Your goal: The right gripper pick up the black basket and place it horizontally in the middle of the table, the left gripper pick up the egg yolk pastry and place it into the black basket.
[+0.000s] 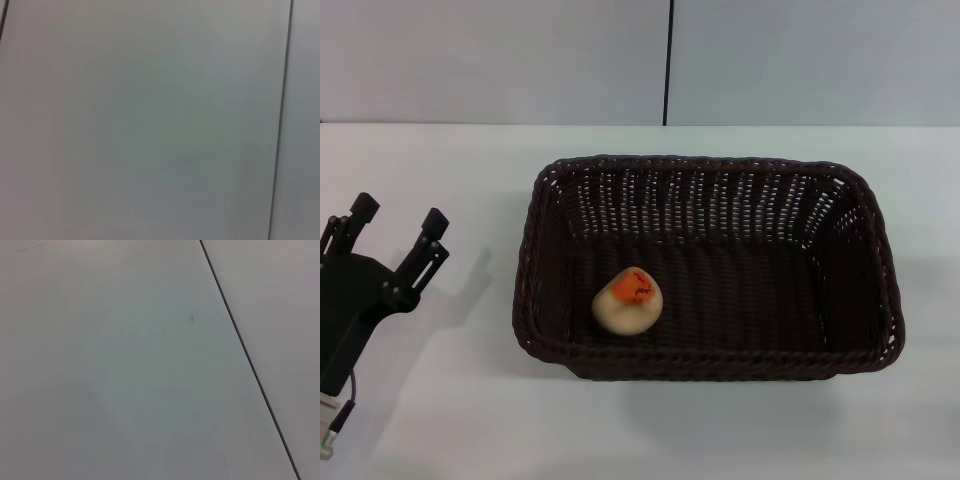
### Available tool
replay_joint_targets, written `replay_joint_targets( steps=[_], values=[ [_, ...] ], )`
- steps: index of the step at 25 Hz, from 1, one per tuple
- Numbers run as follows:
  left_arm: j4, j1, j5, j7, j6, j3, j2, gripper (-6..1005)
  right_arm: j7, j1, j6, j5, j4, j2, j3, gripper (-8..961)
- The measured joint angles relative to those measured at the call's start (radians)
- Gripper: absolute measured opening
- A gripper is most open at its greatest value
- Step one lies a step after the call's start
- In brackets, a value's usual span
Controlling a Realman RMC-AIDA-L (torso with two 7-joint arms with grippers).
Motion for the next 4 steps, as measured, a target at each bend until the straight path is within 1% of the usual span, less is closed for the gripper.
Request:
replay_joint_targets(
  steps=[4],
  values=[
    [-0.004, 0.004, 0.0, 0.001, 0.006, -0.008, 0.0, 846, -0.001, -0.001, -0.005, 0.0, 0.006, 0.001, 0.0, 733]
  ],
)
